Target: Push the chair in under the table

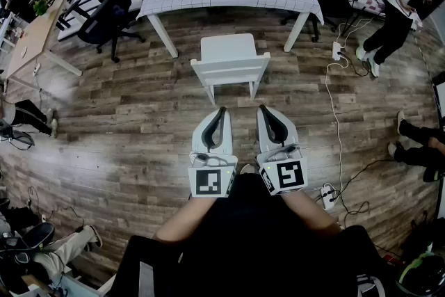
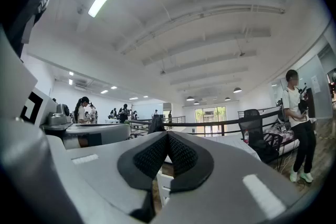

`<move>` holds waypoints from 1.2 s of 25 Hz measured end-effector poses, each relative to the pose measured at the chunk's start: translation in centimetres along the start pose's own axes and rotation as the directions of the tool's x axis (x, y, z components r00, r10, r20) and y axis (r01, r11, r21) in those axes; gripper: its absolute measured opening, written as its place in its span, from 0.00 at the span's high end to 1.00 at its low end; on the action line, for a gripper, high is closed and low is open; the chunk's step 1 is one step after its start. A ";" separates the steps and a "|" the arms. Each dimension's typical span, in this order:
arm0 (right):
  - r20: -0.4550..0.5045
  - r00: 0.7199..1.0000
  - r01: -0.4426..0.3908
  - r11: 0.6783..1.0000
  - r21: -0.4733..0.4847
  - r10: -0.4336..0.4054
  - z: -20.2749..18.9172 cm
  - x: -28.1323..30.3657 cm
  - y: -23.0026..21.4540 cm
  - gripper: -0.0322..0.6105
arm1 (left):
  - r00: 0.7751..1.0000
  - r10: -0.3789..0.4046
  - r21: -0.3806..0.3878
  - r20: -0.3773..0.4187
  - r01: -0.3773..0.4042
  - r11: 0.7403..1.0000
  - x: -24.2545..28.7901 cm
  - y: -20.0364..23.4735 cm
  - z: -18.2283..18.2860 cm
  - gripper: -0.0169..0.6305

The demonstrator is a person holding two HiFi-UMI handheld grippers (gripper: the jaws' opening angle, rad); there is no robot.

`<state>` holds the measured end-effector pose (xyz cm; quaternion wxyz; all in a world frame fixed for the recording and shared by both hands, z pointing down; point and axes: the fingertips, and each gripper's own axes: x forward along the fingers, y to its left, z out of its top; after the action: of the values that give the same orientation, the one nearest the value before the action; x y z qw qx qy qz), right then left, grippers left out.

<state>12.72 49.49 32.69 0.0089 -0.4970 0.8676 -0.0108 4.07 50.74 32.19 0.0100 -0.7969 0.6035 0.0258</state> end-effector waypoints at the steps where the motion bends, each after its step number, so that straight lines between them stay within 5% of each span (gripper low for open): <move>1: 0.007 1.000 -0.009 1.000 0.011 0.008 0.1 0.0 -0.2 0.95 | 1.000 0.004 0.005 0.006 -0.004 1.000 0.2 0.0 0.1 0.96; 18: 0.005 1.000 0.013 1.000 0.026 -0.013 -0.3 -0.4 -3.9 0.95 | 0.999 0.015 0.018 0.033 -0.016 1.000 1.4 -1.9 0.0 0.96; 30: -0.023 0.998 0.052 0.996 0.069 -0.051 -2.6 -0.5 -5.5 0.95 | 0.996 0.093 0.033 0.000 -0.093 0.995 0.8 2.5 -1.8 0.96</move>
<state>17.62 47.21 35.46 0.0168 -0.5184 0.8537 -0.0464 1.95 49.20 33.94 0.0215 -0.7676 0.6403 0.0155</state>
